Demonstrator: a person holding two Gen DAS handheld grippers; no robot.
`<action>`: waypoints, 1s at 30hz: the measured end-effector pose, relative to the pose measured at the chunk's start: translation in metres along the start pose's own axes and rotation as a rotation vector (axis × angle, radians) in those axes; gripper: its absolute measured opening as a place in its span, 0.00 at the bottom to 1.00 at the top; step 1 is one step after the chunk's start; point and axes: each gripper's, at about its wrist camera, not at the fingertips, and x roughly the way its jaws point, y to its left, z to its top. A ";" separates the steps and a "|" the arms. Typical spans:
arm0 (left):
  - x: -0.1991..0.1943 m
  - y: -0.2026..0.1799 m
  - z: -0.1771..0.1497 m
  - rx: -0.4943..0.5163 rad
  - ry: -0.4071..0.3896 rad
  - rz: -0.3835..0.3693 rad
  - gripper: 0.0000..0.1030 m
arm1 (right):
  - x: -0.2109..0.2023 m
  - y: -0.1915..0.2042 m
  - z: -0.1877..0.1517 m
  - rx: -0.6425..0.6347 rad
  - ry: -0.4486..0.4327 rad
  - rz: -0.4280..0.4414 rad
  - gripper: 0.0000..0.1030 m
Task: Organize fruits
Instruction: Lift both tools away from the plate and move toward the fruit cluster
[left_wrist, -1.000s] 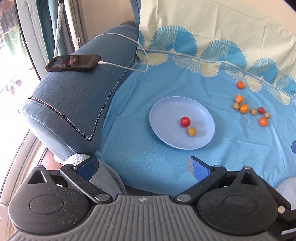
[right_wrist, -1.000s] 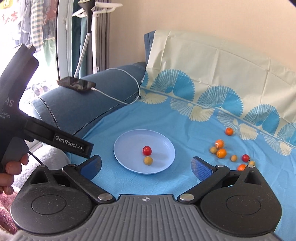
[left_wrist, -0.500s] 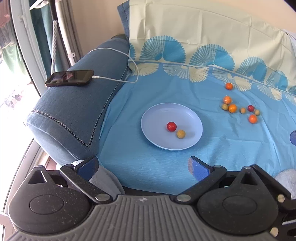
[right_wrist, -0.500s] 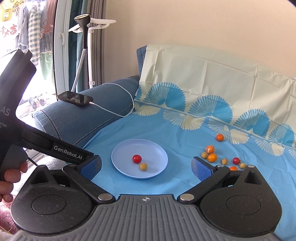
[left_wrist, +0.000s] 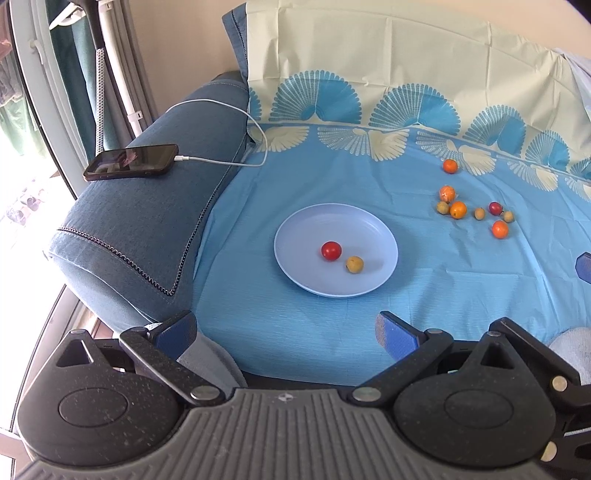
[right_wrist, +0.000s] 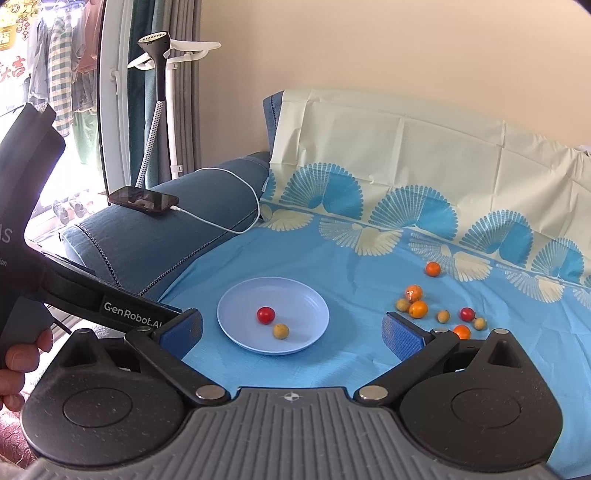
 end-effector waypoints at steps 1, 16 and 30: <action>0.000 0.000 0.000 0.001 0.002 0.000 1.00 | -0.001 0.000 -0.001 0.002 0.001 0.000 0.99; 0.017 -0.003 0.002 0.016 0.048 0.004 1.00 | 0.009 -0.005 -0.004 0.029 0.039 0.008 0.99; 0.043 -0.028 0.009 0.111 0.098 0.031 1.00 | 0.035 -0.029 -0.011 0.103 0.093 0.012 0.99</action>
